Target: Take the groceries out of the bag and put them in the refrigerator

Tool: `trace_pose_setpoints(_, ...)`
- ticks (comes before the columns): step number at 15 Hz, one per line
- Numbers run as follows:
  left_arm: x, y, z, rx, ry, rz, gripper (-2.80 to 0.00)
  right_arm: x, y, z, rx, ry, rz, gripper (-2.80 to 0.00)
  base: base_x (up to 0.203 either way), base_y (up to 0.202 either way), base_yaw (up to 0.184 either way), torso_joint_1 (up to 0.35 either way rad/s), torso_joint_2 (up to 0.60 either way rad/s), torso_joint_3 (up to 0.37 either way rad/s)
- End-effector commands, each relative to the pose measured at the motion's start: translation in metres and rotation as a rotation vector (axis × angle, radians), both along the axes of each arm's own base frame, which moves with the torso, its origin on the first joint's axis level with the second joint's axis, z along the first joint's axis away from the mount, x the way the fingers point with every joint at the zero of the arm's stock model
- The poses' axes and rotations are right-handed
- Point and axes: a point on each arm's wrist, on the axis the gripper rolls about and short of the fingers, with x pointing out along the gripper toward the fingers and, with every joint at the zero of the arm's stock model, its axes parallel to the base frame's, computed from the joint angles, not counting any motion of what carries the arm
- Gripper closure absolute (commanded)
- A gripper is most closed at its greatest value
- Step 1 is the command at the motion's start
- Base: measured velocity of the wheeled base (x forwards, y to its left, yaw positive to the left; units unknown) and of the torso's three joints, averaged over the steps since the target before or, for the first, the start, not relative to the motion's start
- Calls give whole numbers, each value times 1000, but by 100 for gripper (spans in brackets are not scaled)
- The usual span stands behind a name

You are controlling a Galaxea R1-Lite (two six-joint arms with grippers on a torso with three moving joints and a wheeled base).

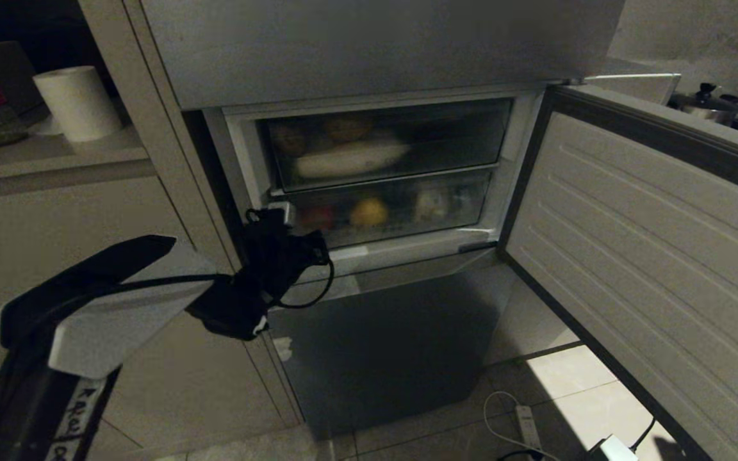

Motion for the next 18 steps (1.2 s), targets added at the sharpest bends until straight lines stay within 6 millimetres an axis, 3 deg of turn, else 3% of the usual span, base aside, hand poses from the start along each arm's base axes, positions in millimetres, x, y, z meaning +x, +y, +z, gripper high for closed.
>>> trace_pose_setpoints(1,-48,1,48,-8,-21,-47,0,0,0,0,0,3,1,0,0,0,0,0,0,0)
trace_pose_setpoints(5,-144,25,109,-22,-65,-76,0,0,0,0,-1,0,-2,0,0,0,0,0,0,0)
trace_pose_setpoints(7,-200,50,132,-35,-103,-58,0,0,0,0,2,-1,-1,0,0,0,0,0,0,0)
trace_pose_setpoints(9,-254,90,140,-39,-136,44,0,0,0,0,5,-2,-2,0,0,0,0,0,0,0)
trace_pose_setpoints(11,-300,138,124,-15,-135,262,0,0,0,0,7,-2,-2,0,0,0,0,0,0,0)
trace_pose_setpoints(12,-330,152,109,-1,-131,349,0,0,0,0,4,-2,-1,0,0,0,0,0,0,0)
trace_pose_setpoints(15,-405,157,75,37,-121,412,0,0,0,0,7,-2,-1,0,0,0,0,0,0,0)
trace_pose_setpoints(18,-448,153,36,113,-43,407,0,0,0,0,23,2,-2,0,0,0,0,0,0,0)
